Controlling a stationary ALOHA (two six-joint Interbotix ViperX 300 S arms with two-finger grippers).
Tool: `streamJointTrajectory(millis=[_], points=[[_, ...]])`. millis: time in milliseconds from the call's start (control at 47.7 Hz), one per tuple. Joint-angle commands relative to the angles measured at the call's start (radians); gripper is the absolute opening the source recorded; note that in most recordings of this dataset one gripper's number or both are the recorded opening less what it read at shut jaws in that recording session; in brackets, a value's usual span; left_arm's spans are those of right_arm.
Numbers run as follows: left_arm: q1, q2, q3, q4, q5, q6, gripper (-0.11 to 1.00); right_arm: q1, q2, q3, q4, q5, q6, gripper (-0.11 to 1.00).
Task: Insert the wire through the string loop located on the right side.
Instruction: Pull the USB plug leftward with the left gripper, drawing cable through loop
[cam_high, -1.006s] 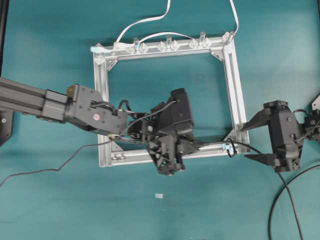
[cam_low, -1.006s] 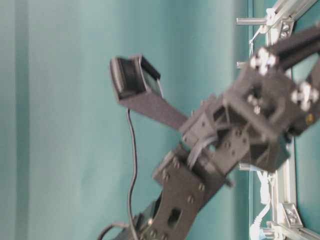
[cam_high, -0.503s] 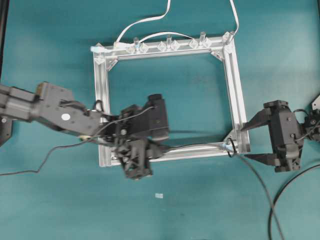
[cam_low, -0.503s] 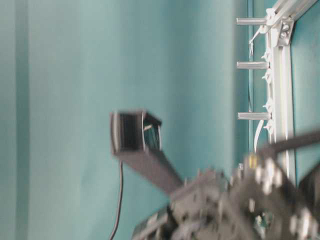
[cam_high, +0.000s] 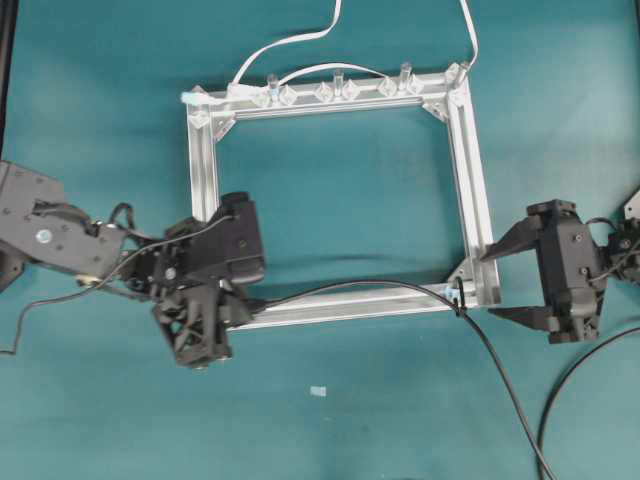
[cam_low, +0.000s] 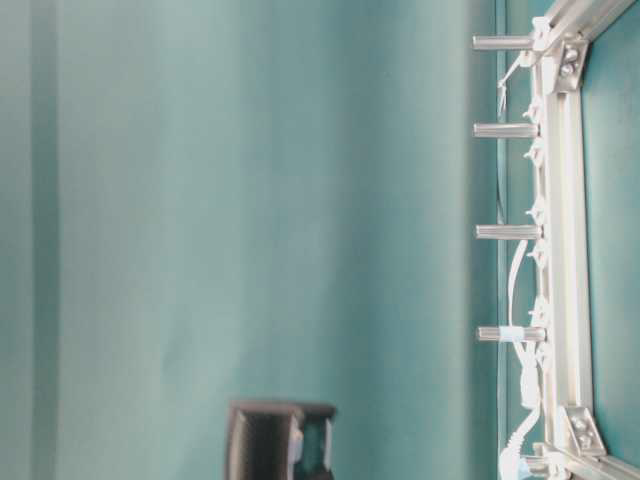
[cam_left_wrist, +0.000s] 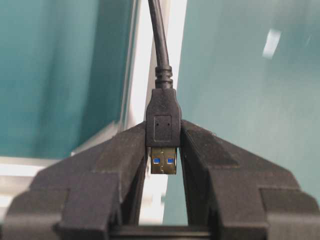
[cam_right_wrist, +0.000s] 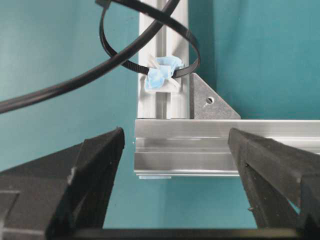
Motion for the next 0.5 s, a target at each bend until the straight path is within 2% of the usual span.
streamJointTrajectory(millis=[0, 482], points=[[-0.017, -0.043, 0.015, -0.002, 0.020, -0.020, 0.21, 0.000, -0.005, -0.008, -0.002, -0.011, -0.002, 0.93], [-0.063, -0.129, 0.161, -0.002, 0.087, -0.133, 0.21, 0.000, 0.008, -0.009, -0.002, -0.035, -0.002, 0.93]])
